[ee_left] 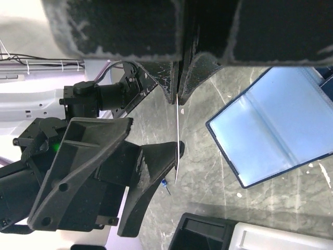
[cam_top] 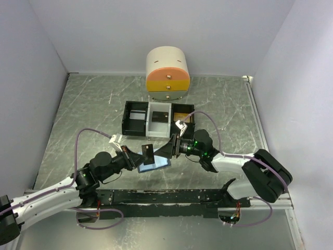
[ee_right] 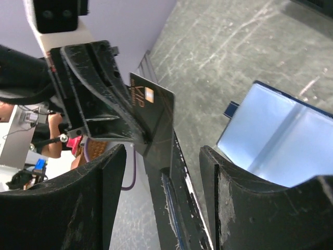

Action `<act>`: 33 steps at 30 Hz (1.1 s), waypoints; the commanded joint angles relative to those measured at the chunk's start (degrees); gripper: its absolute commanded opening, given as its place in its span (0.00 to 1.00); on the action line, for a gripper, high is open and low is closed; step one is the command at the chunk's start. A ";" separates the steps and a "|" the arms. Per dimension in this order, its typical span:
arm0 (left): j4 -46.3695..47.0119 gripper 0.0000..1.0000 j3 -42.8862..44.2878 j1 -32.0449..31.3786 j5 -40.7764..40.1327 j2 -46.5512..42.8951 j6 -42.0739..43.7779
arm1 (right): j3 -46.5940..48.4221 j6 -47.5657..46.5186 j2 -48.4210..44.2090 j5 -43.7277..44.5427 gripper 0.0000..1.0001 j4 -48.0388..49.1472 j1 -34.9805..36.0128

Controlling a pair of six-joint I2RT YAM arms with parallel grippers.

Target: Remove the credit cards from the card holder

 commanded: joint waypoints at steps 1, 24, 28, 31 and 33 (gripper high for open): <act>4.60 0.07 1.80 -0.30 3.40 -0.62 2.45 | 0.65 -4.25 -5.28 -0.95 0.59 -0.26 -0.19; 18.63 0.07 -0.76 -0.31 8.52 -1.71 1.35 | 4.21 -2.84 -6.62 -9.36 0.54 5.13 1.53; 18.63 0.07 -1.03 -0.31 8.59 -2.27 1.22 | 3.40 0.16 -5.44 -9.39 0.47 10.08 1.76; 18.02 0.07 -1.13 -0.37 8.66 -2.47 1.10 | 2.96 1.62 -4.88 -8.99 0.42 12.58 1.82; 17.64 0.07 -1.19 -0.31 8.90 -2.66 1.14 | 3.01 2.38 -4.62 -9.07 0.40 13.64 1.77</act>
